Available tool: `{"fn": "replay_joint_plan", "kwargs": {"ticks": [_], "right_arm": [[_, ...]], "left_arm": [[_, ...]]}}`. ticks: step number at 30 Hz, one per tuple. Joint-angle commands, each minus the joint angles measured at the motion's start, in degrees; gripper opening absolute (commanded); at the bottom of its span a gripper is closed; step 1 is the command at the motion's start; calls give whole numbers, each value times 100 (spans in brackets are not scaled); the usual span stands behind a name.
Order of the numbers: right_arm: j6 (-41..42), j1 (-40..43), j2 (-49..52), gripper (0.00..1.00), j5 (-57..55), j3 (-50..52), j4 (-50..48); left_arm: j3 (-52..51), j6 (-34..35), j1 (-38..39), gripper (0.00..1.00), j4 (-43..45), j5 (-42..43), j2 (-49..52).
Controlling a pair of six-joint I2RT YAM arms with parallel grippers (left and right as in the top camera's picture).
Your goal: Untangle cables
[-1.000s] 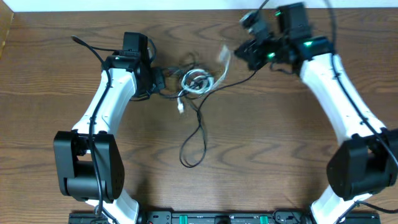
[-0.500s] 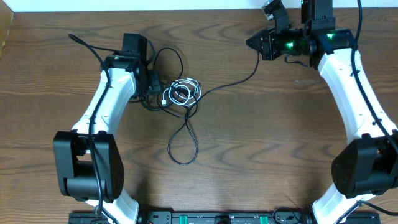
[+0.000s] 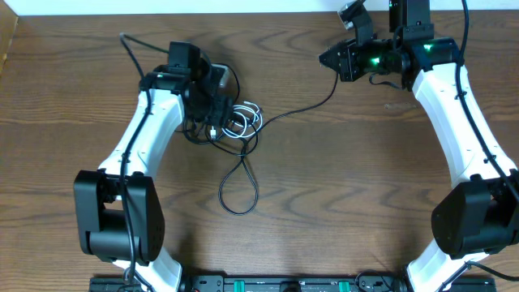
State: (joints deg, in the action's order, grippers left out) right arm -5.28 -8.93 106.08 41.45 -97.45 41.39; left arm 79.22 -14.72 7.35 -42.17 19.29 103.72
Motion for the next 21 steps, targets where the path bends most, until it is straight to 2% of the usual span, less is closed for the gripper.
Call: {"fn": "replay_joint_plan", "kwargs": {"ticks": [1, 4, 9, 15, 21], "right_arm": [[-157, -136, 15, 1, -131, -92, 50], [-168, -208, 17, 1, -260, -90, 52], [-168, -319, 17, 1, -385, -90, 42], [-166, -374, 33, 1, -428, -90, 33], [-166, -433, 44, 1, -468, -76, 28]], "left_arm": [[149, -1200, 13, 66, 15, 59, -9], [149, -1469, 13, 66, 216, 57, 76], [149, -1462, 20, 66, 776, -63, 323], [149, -1464, 153, 63, 820, -90, 754], [149, -1344, 247, 37, 1003, -90, 1250]]}}
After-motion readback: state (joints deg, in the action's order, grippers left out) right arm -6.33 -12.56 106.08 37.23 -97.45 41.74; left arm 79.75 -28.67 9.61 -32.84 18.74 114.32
